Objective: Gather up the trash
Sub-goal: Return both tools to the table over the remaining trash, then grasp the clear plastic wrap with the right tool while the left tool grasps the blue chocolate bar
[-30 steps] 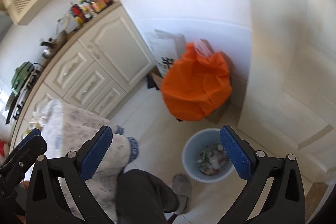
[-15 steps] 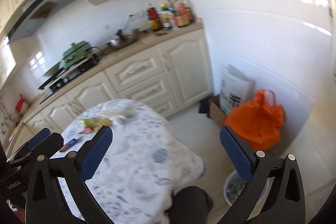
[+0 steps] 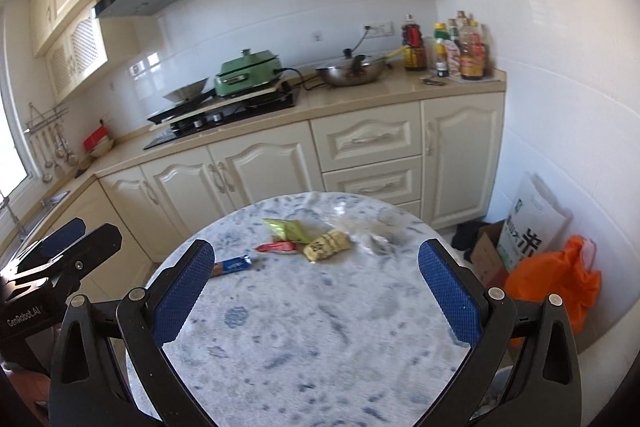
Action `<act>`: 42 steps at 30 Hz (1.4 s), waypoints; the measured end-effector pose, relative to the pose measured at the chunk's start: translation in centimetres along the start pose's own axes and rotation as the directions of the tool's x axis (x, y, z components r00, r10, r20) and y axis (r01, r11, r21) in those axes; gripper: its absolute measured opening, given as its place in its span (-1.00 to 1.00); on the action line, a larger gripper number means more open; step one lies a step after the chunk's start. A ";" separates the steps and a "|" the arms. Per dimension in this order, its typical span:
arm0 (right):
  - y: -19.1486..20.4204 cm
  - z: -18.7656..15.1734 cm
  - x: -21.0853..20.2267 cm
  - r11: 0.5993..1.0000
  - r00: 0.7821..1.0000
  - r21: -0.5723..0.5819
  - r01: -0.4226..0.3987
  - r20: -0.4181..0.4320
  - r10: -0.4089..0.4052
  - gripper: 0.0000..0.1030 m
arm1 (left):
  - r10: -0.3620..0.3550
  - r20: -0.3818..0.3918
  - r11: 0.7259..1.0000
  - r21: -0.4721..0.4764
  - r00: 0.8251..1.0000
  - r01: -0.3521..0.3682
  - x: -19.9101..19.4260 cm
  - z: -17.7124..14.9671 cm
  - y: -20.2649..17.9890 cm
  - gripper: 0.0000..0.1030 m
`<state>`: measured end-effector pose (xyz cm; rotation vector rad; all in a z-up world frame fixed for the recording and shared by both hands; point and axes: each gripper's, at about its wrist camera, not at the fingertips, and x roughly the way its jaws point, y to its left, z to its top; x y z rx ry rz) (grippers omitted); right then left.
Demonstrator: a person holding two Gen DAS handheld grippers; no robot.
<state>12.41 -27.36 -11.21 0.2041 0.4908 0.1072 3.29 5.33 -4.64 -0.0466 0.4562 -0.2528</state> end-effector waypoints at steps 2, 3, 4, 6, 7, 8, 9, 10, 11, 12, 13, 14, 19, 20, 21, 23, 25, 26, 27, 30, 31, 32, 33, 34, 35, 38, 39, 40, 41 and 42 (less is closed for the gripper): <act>1.4 0.2 0.6 1.000 1.000 -0.020 -0.017 -0.004 0.017 1.00 | 0.025 0.005 1.000 -0.010 1.000 -0.025 -0.4 -0.1 0.2 0.98; 1.8 0.2 0.7 0.999 1.000 -0.027 -0.022 -0.005 0.022 1.00 | 0.037 0.005 0.999 -0.017 0.999 -0.037 -0.6 -0.2 0.5 0.98; 2.3 0.2 0.9 0.999 1.000 -0.037 -0.028 -0.009 0.028 1.00 | 0.046 0.004 0.999 -0.024 0.999 -0.045 -0.5 -0.1 0.6 0.98; 3.2 0.3 1.4 0.998 0.999 -0.055 -0.036 -0.014 0.036 1.00 | 0.057 0.004 0.998 -0.034 0.998 -0.057 -0.6 -0.1 1.1 0.98; 3.6 0.2 1.5 0.997 0.999 -0.061 -0.038 -0.017 0.037 1.00 | 0.063 0.001 0.997 -0.034 0.998 -0.063 -0.5 -0.1 1.3 0.98; 3.8 0.2 1.8 0.997 0.999 -0.067 -0.041 -0.021 0.039 1.00 | 0.070 -0.001 0.997 -0.033 0.998 -0.070 0.0 0.0 1.5 0.98; 4.0 0.3 2.1 0.996 0.999 -0.074 -0.042 -0.026 0.041 1.00 | 0.078 -0.005 0.996 -0.030 0.997 -0.079 0.4 0.0 2.0 0.98; 4.2 0.2 2.6 0.996 0.999 -0.081 -0.042 -0.032 0.040 1.00 | 0.084 -0.009 0.996 -0.029 0.996 -0.084 0.9 -0.2 2.1 0.98; 4.3 0.2 3.1 0.995 0.999 -0.086 -0.041 -0.038 0.038 1.00 | 0.086 -0.017 0.996 -0.028 0.996 -0.086 1.4 -0.3 2.3 0.98; 4.4 0.3 3.6 0.995 0.998 -0.090 -0.039 -0.045 0.035 1.00 | 0.086 -0.028 0.996 -0.026 0.996 -0.087 2.8 -0.1 2.8 0.98; 4.3 0.3 4.3 0.995 0.998 -0.092 -0.038 -0.054 0.033 1.00 | 0.089 -0.041 0.996 -0.023 0.995 -0.090 3.8 -0.2 3.0 0.98; 4.2 0.4 4.8 0.995 0.998 -0.092 -0.038 -0.062 0.032 1.00 | 0.092 -0.052 0.995 -0.020 0.994 -0.093 4.7 -0.2 3.2 0.98; 3.0 0.8 8.3 0.996 0.994 -0.086 -0.026 -0.109 0.017 1.00 | 0.084 -0.100 0.996 0.005 0.991 -0.084 9.9 0.1 4.1 0.99; 2.7 0.9 9.3 0.996 0.992 -0.085 -0.022 -0.123 0.012 1.00 | 0.080 -0.113 0.997 0.012 0.990 -0.079 11.2 0.2 4.3 0.98; 2.3 0.9 10.2 0.996 0.991 -0.086 -0.015 -0.136 0.003 1.00 | 0.077 -0.128 0.997 0.022 0.989 -0.075 12.6 0.2 4.3 0.98; 1.6 0.9 11.5 0.996 0.988 -0.085 -0.005 -0.156 -0.008 1.00 | 0.067 -0.151 0.997 0.049 0.986 -0.061 15.5 0.3 4.7 0.98; 0.7 0.9 13.1 0.996 0.984 -0.083 0.008 -0.178 -0.023 1.00 | 0.075 -0.187 0.994 0.094 0.980 -0.058 18.7 0.0 4.7 0.99; 0.3 0.8 13.7 0.997 0.982 -0.082 0.014 -0.186 -0.030 1.00 | 0.079 -0.207 0.991 0.120 0.975 -0.055 20.2 -0.1 4.7 0.99; -0.2 0.8 14.4 0.997 0.980 -0.078 0.023 -0.196 -0.038 1.00 | 0.075 -0.230 0.989 0.145 0.970 -0.042 21.8 -0.5 4.6 0.99; -2.2 0.5 16.7 0.997 0.970 -0.054 0.049 -0.236 -0.060 1.00 | 0.092 -0.306 0.975 0.219 0.948 -0.024 26.9 -1.5 4.8 0.99; -2.6 0.4 17.3 0.997 0.967 -0.052 0.055 -0.244 -0.066 1.00 | 0.100 -0.328 0.969 0.245 0.939 -0.018 28.7 -1.8 4.9 0.98; -2.9 0.4 17.9 0.997 0.965 -0.051 0.061 -0.252 -0.072 1.00 | 0.106 -0.341 0.965 0.262 0.934 -0.014 30.2 -2.0 5.0 0.97; -3.3 0.3 18.5 0.996 0.962 -0.051 0.067 -0.261 -0.078 1.00 | 0.112 -0.357 0.960 0.278 0.927 -0.009 31.5 -2.2 5.1 0.96; -3.8 0.2 19.4 0.996 0.958 -0.049 0.074 -0.272 -0.084 1.00 | 0.110 -0.378 0.956 0.293 0.919 0.007 32.7 -2.6 5.0 0.91; -4.2 0.2 20.0 0.996 0.957 -0.049 0.077 -0.276 -0.088 1.00 | 0.107 -0.399 0.951 0.307 0.911 0.023 33.8 -2.7 4.9 0.77; -5.1 0.1 22.6 0.993 0.946 -0.064 0.094 -0.304 -0.110 1.00 | 0.066 -0.454 0.949 0.303 0.889 0.085 35.4 -3.5 4.3 0.31; -5.4 0.1 23.7 0.993 0.943 -0.064 0.094 -0.314 -0.110 1.00 | 0.039 -0.451 0.955 0.278 0.891 0.099 35.6 -3.4 4.2 0.21; -5.6 -0.1 24.6 0.994 0.940 -0.063 0.092 -0.324 -0.107 1.00 | 0.029 -0.457 0.959 0.262 0.889 0.103 36.0 -3.3 4.1 0.05; -5.8 -0.2 25.5 0.994 0.935 -0.065 0.090 -0.338 -0.107 0.99 | 0.011 -0.470 0.966 0.233 0.883 0.112 36.3 -3.1 4.2 -0.05; -6.0 -0.5 26.7 0.994 0.929 -0.062 0.087 -0.355 -0.104 0.99 | -0.013 -0.480 0.973 0.197 0.877 0.122 36.5 -3.1 4.3 -0.28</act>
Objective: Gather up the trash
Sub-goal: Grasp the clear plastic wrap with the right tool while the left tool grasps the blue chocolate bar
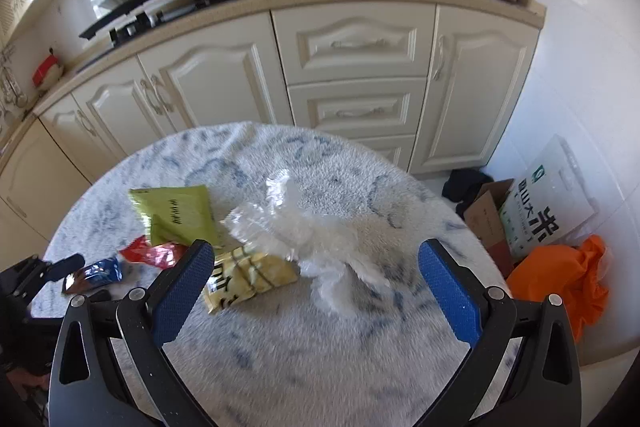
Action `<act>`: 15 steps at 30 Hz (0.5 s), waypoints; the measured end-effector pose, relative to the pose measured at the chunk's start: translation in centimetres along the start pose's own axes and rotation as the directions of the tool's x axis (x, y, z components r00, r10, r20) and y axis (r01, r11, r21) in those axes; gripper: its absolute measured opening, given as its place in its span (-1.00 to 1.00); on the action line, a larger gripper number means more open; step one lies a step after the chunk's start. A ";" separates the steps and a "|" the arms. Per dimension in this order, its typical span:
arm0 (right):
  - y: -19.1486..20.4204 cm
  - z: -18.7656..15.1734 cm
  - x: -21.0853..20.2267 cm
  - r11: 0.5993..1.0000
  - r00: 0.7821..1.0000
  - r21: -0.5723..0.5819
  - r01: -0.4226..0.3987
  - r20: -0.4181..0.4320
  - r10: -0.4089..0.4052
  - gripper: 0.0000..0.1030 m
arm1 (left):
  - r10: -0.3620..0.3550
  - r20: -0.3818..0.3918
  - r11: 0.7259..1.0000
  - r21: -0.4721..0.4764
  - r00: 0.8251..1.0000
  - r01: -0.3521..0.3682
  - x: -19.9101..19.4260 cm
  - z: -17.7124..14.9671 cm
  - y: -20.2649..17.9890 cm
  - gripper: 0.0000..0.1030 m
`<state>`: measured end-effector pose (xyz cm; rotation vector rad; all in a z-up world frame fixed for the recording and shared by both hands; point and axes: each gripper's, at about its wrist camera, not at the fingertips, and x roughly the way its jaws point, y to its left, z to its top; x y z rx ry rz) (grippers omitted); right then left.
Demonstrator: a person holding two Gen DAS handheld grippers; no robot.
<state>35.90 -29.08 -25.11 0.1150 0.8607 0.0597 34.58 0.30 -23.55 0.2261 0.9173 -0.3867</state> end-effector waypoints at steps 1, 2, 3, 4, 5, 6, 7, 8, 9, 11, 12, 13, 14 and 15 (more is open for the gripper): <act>-0.1 0.1 0.7 1.000 1.000 0.005 -0.004 -0.008 0.004 0.97 | -0.030 -0.005 0.999 -0.035 1.000 0.029 0.2 0.1 0.3 -0.47; -0.3 0.2 1.8 1.000 1.000 0.018 -0.015 -0.026 0.015 0.82 | -0.038 -0.005 0.998 -0.059 0.999 0.038 0.4 0.4 0.4 -0.56; -0.5 0.2 2.6 0.999 0.999 0.030 -0.026 -0.038 0.028 0.70 | -0.034 -0.003 0.997 -0.071 0.999 0.034 0.5 0.5 0.4 -0.61; -0.7 0.3 3.2 0.998 0.998 0.047 -0.044 -0.046 0.046 0.49 | -0.034 -0.002 0.996 -0.083 0.999 0.034 0.7 0.7 0.3 -0.70; -1.0 0.4 3.8 0.995 0.996 0.067 -0.072 -0.047 0.075 0.31 | -0.040 -0.001 0.995 -0.096 0.999 0.040 0.8 0.8 0.4 -0.71; -1.2 0.4 4.1 0.993 0.994 0.074 -0.088 -0.055 0.092 0.21 | -0.046 0.001 0.993 -0.110 0.999 0.046 1.0 0.9 0.4 -0.71; -1.3 0.3 4.3 0.992 0.992 0.082 -0.100 -0.063 0.105 -0.02 | -0.052 0.003 0.991 -0.122 0.999 0.052 1.1 1.0 0.3 -0.71; -1.4 0.2 4.1 0.993 0.993 0.077 -0.094 -0.063 0.099 -0.24 | -0.057 0.005 0.990 -0.130 0.998 0.058 1.3 1.1 0.3 -0.71; -1.4 0.1 3.8 0.991 0.992 0.079 -0.104 -0.062 0.109 -0.28 | -0.066 0.009 0.988 -0.139 0.998 0.066 1.3 1.2 0.2 -0.71; -1.9 -0.6 2.7 0.988 0.991 0.097 -0.122 -0.047 0.127 -0.52 | -0.089 0.014 0.983 -0.159 0.996 0.090 1.2 0.9 0.0 -0.71; -2.3 -1.1 1.9 0.987 0.991 0.105 -0.123 -0.038 0.127 -0.61 | -0.091 0.015 0.982 -0.163 0.996 0.093 1.3 0.9 0.0 -0.71; -2.8 -1.6 1.3 0.983 0.989 0.124 -0.138 -0.030 0.143 -0.62 | -0.094 0.017 0.982 -0.166 0.995 0.096 1.2 0.8 -0.2 -0.71; -3.3 -2.0 0.8 0.975 0.985 0.149 -0.164 -0.021 0.169 -0.62 | -0.104 0.019 0.980 -0.171 0.994 0.106 1.2 0.8 -0.2 -0.71; -4.0 -2.7 0.1 0.965 0.980 0.178 -0.194 -0.011 0.199 -0.62 | -0.113 0.021 0.978 -0.174 0.993 0.115 1.0 0.6 -0.5 -0.71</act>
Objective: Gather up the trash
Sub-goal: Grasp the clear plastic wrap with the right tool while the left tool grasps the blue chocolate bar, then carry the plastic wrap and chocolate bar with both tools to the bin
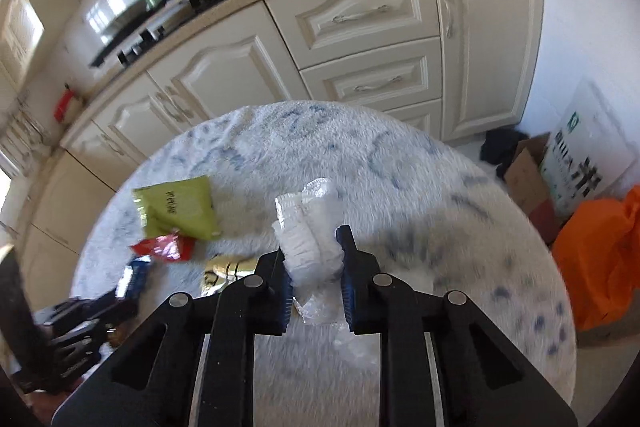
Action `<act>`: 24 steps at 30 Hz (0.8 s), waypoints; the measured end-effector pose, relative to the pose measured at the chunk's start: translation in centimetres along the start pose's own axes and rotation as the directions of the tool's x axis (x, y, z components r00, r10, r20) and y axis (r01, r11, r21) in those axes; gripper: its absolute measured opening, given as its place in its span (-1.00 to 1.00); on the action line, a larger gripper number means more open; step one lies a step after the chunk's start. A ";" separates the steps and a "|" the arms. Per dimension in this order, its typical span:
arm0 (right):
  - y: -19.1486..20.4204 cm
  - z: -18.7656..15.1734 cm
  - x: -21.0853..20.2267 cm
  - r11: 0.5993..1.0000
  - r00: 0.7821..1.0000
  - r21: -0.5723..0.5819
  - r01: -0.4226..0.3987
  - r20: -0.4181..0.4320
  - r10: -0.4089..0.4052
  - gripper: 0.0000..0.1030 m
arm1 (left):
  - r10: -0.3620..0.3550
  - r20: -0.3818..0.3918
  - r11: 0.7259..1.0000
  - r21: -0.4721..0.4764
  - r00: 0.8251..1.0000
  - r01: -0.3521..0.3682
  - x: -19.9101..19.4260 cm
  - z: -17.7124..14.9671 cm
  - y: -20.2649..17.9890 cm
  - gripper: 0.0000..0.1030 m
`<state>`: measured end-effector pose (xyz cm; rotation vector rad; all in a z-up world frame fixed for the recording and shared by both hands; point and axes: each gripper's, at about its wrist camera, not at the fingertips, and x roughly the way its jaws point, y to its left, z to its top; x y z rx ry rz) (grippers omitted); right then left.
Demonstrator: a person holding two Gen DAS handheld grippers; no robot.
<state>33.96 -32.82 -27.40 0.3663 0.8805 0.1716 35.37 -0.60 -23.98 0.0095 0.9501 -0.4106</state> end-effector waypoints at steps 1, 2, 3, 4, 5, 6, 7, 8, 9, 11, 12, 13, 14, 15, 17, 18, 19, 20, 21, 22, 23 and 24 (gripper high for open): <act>-0.4 -0.4 -0.7 1.000 1.000 0.013 -0.005 0.006 0.005 -0.62 | -0.005 0.001 1.000 0.000 1.000 0.005 -0.2 -0.3 -0.3 -0.72; -0.7 -0.8 -1.3 1.000 1.000 0.017 -0.001 0.011 0.001 -0.62 | -0.005 0.003 1.000 0.002 1.000 0.005 -0.5 -0.5 -0.6 -0.72; -0.9 -1.3 -2.0 1.000 1.000 0.025 -0.006 0.015 0.006 -0.62 | -0.006 0.007 1.000 0.003 1.000 0.006 -0.8 -0.7 -0.8 -0.72; -1.3 -1.8 -2.7 0.999 1.000 0.039 -0.022 0.016 0.022 -0.62 | -0.012 0.011 1.000 0.001 1.000 0.012 -1.2 -1.1 -1.3 -0.71; -1.6 -2.4 -3.5 0.998 0.999 0.052 -0.035 0.019 0.034 -0.62 | -0.022 0.017 1.000 -0.002 1.000 0.022 -1.5 -1.2 -1.5 -0.72; -1.6 -2.9 -4.0 0.998 0.999 0.054 -0.035 0.019 0.034 -0.62 | -0.027 0.022 1.000 -0.001 0.999 0.027 -2.0 -1.7 -2.1 -0.72; -1.8 -3.5 -4.7 0.998 0.999 0.053 -0.030 0.018 0.029 -0.62 | -0.028 0.031 1.000 0.002 0.999 0.028 -2.8 -2.3 -2.9 -0.72; -1.9 -3.9 -5.2 0.998 0.999 0.056 -0.030 0.018 0.029 -0.62 | -0.031 0.038 1.000 0.007 0.999 0.031 -3.3 -2.5 -3.4 -0.71; -2.0 -4.4 -5.6 0.998 0.999 0.057 -0.031 0.020 0.030 -0.62 | -0.038 0.045 0.999 0.011 0.998 0.037 -3.9 -2.9 -3.9 -0.71; -2.0 -5.5 -6.9 0.998 0.999 0.054 -0.029 0.024 0.028 -0.62 | -0.046 0.058 0.999 0.018 0.997 0.045 -5.4 -4.1 -5.3 -0.71; -2.1 -5.7 -7.3 0.998 0.999 0.055 -0.030 0.027 0.029 -0.62 | -0.048 0.062 0.999 0.025 0.997 0.046 -5.7 -4.2 -5.8 -0.71; -2.3 -6.1 -8.0 0.998 0.999 0.058 -0.033 0.035 0.031 -0.62 | -0.047 0.074 0.999 0.022 0.996 0.046 -6.1 -4.4 -6.4 -0.71; -2.4 -6.4 -8.5 0.998 0.999 0.057 -0.031 0.040 0.029 -0.62 | -0.052 0.078 0.998 0.025 0.996 0.050 -6.4 -4.6 -6.8 -0.71; -2.5 -6.6 -9.0 0.998 0.999 0.055 -0.029 0.047 0.026 -0.62 | -0.058 0.082 0.998 0.029 0.995 0.056 -6.8 -4.7 -7.4 -0.71; -2.6 -7.0 -10.3 0.999 0.998 0.048 -0.024 0.062 0.021 -0.62 | -0.068 0.092 0.997 0.040 0.994 0.064 -7.5 -4.9 -8.5 -0.71; -2.7 -7.3 -10.9 0.999 0.997 0.045 -0.021 0.071 0.018 -0.62 | -0.071 0.098 0.997 0.046 0.993 0.067 -7.9 -5.1 -9.0 -0.71; -2.9 -7.4 -11.8 0.999 0.996 0.044 -0.019 0.086 0.015 -0.62 | -0.076 0.105 0.996 0.052 0.992 0.071 -8.3 -5.1 -9.6 -0.71; -3.0 -7.6 -12.5 0.999 0.995 0.046 -0.019 0.097 0.015 -0.62 | -0.083 0.112 0.995 0.058 0.990 0.077 -8.7 -5.2 -10.3 -0.71; -3.2 -7.7 -13.5 0.999 0.993 0.048 -0.017 0.115 0.012 -0.62 | -0.090 0.117 0.995 0.064 0.989 0.083 -9.1 -5.2 -10.8 -0.71; -3.4 -7.8 -14.2 0.999 0.992 0.049 -0.016 0.127 0.009 -0.62 | -0.096 0.124 0.993 0.075 0.988 0.087 -9.5 -5.4 -11.7 -0.71; -3.7 -8.0 -15.2 0.999 0.989 0.049 -0.010 0.145 0.002 -0.62 | -0.101 0.130 0.992 0.088 0.986 0.090 -9.9 -5.5 -12.5 -0.71; -3.9 -8.1 -16.2 0.999 0.987 0.050 -0.001 0.162 -0.007 -0.62 | -0.109 0.136 0.990 0.102 0.985 0.096 -10.2 -5.6 -13.3 -0.71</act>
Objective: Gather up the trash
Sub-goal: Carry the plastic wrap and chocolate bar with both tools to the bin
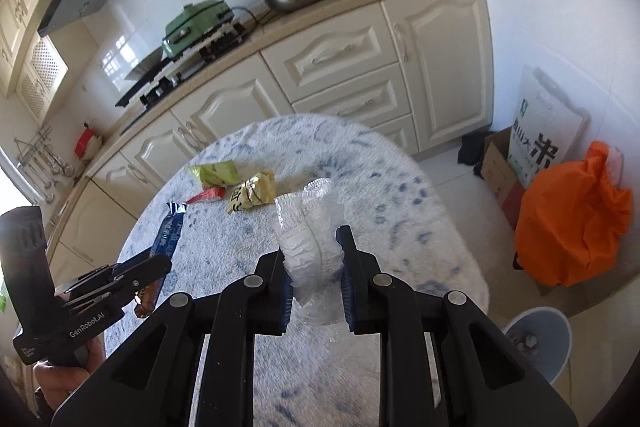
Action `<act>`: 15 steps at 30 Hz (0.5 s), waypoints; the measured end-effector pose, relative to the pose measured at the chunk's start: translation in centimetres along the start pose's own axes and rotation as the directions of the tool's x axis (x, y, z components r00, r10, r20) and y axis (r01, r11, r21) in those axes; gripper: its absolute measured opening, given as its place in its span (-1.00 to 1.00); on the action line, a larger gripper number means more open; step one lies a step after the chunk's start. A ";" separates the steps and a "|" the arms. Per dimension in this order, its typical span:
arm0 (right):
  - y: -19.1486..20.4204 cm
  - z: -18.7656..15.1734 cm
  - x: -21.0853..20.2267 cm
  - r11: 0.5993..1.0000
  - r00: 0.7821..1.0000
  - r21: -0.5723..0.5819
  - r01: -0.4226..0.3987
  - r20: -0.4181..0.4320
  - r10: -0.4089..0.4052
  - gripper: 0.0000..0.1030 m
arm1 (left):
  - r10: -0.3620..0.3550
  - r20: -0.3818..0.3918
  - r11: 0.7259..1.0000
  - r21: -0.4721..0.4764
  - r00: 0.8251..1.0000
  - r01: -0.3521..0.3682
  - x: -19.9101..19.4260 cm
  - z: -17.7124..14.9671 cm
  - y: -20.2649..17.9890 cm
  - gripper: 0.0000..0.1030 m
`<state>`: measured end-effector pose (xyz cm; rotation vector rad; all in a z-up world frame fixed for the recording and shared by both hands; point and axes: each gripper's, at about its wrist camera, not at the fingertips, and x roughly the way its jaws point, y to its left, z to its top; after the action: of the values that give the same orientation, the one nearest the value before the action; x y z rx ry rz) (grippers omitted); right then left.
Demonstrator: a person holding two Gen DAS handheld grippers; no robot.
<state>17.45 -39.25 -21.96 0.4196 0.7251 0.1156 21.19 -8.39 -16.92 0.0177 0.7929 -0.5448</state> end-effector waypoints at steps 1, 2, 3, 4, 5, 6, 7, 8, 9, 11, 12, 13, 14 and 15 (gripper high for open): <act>-0.3 0.0 -0.8 1.000 1.000 0.000 0.007 0.013 -0.007 -0.62 | -0.012 0.006 1.000 0.012 1.000 0.012 -0.3 0.0 -0.9 -0.71; -0.8 0.0 -1.8 1.000 0.999 0.002 0.016 0.030 -0.016 -0.62 | -0.021 0.011 0.999 0.025 1.000 0.021 -0.5 0.1 -1.7 -0.71; -1.3 0.0 -2.6 1.000 0.999 0.009 0.019 0.042 -0.020 -0.62 | -0.030 0.019 0.999 0.038 0.999 0.030 -0.7 0.2 -2.5 -0.71; -2.0 0.0 -3.6 0.999 0.998 0.023 0.028 0.058 -0.029 -0.62 | -0.040 0.028 0.998 0.051 0.999 0.039 -0.9 0.4 -3.4 -0.71; -2.5 0.0 -4.3 0.999 0.997 0.031 0.038 0.069 -0.040 -0.62 | -0.054 0.035 0.997 0.062 0.998 0.052 -1.1 0.5 -4.2 -0.71; -3.3 0.0 -5.2 0.998 0.995 0.041 0.049 0.083 -0.052 -0.62 | -0.067 0.040 0.995 0.071 0.997 0.064 -1.3 0.6 -5.1 -0.71; -4.1 -0.2 -6.2 0.997 0.993 0.056 0.058 0.096 -0.063 -0.62 | -0.078 0.042 0.994 0.081 0.996 0.074 -1.3 0.8 -5.7 -0.71; -4.8 -0.3 -7.0 0.995 0.991 0.068 0.068 0.107 -0.075 -0.62 | -0.089 0.045 0.992 0.092 0.995 0.084 -1.3 0.9 -6.5 -0.71; -5.3 -0.4 -7.6 0.994 0.990 0.076 0.078 0.114 -0.086 -0.62 | -0.104 0.048 0.989 0.107 0.993 0.099 -1.4 1.0 -7.5 -0.71; -7.1 -0.7 -9.3 0.989 0.985 0.107 0.099 0.132 -0.113 -0.62 | -0.138 0.042 0.982 0.139 0.990 0.131 -1.4 1.3 -9.3 -0.71; -7.8 -0.9 -10.1 0.986 0.981 0.121 0.114 0.140 -0.131 -0.62 | -0.151 0.037 0.977 0.156 0.988 0.143 -1.3 1.3 -10.3 -0.71; -8.9 -1.2 -10.9 0.981 0.977 0.142 0.132 0.146 -0.152 -0.62 | -0.168 0.031 0.971 0.176 0.985 0.160 -1.2 1.3 -11.5 -0.71; -9.7 -1.5 -11.5 0.977 0.975 0.161 0.138 0.150 -0.163 -0.62 | -0.184 0.023 0.966 0.191 0.983 0.177 -1.0 1.3 -12.4 -0.71; -10.6 -1.7 -12.1 0.972 0.972 0.181 0.149 0.153 -0.178 -0.62 | -0.204 0.012 0.959 0.204 0.979 0.197 -0.7 1.2 -13.5 -0.71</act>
<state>6.90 -51.28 -19.97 0.5223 0.6018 -0.1374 15.20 -19.91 -13.11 0.1161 0.7089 -0.8153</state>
